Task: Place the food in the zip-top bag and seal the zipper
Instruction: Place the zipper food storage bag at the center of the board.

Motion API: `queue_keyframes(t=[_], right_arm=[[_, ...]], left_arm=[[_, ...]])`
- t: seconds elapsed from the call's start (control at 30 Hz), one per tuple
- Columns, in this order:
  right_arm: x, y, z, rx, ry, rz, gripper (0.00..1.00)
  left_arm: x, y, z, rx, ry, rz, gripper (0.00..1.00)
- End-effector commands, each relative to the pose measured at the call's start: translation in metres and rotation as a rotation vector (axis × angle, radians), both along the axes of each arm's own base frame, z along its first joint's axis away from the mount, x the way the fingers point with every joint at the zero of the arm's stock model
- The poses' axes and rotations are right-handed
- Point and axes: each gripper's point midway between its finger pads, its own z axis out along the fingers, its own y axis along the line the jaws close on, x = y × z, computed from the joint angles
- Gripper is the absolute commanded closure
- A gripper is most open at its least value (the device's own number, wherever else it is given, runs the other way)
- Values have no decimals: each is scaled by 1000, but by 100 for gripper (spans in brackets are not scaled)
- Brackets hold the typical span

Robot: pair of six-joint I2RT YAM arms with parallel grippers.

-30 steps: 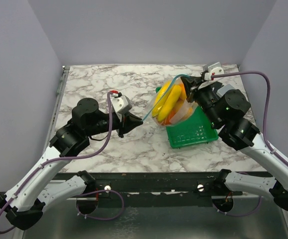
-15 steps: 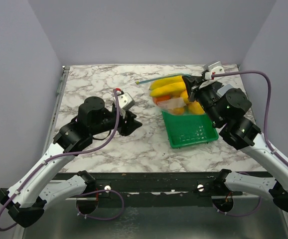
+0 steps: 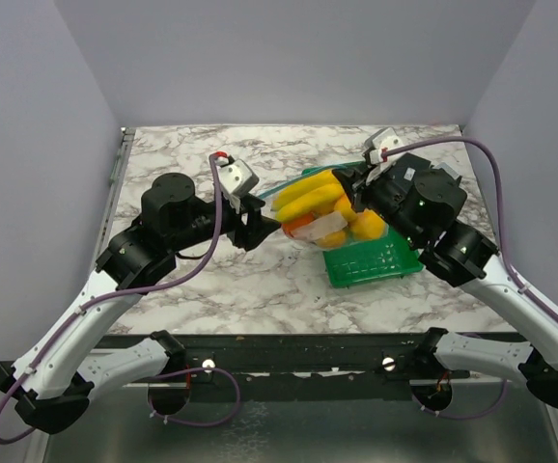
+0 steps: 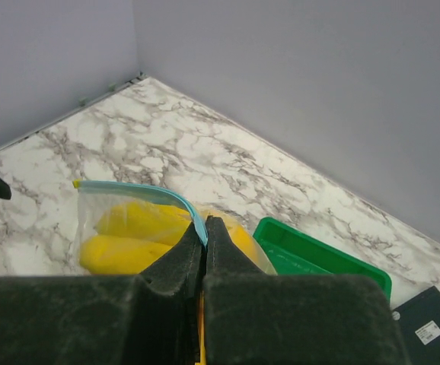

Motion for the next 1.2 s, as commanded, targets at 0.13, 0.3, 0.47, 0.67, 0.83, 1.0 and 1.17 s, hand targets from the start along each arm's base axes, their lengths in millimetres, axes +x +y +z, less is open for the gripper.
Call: queue_keyframes(t=[0.13,0.3,0.47,0.67,0.83,1.0,1.17], right_arm=[[-18,28,-6,-4,37,181,99],[-35,48,-22,-61,91,329,99],[-50,60,-38,-106,147,447,99],[-69,72,-41,-96,182,569,99],[-81,79,-40,-86,202,647,100],[-86,82,-34,-64,201,680,100],[-92,83,-20,-34,181,707,99]], left_arm=[[-1,-5,28,-60,-56,-23,31],[0,-5,32,-69,-80,-19,8],[-1,-5,34,-76,-100,-30,5],[-10,-12,23,-71,-76,-98,1],[-18,-18,14,-67,-54,-154,1],[-24,-23,2,-58,-24,-207,1],[-22,-23,-17,-31,9,-195,1]])
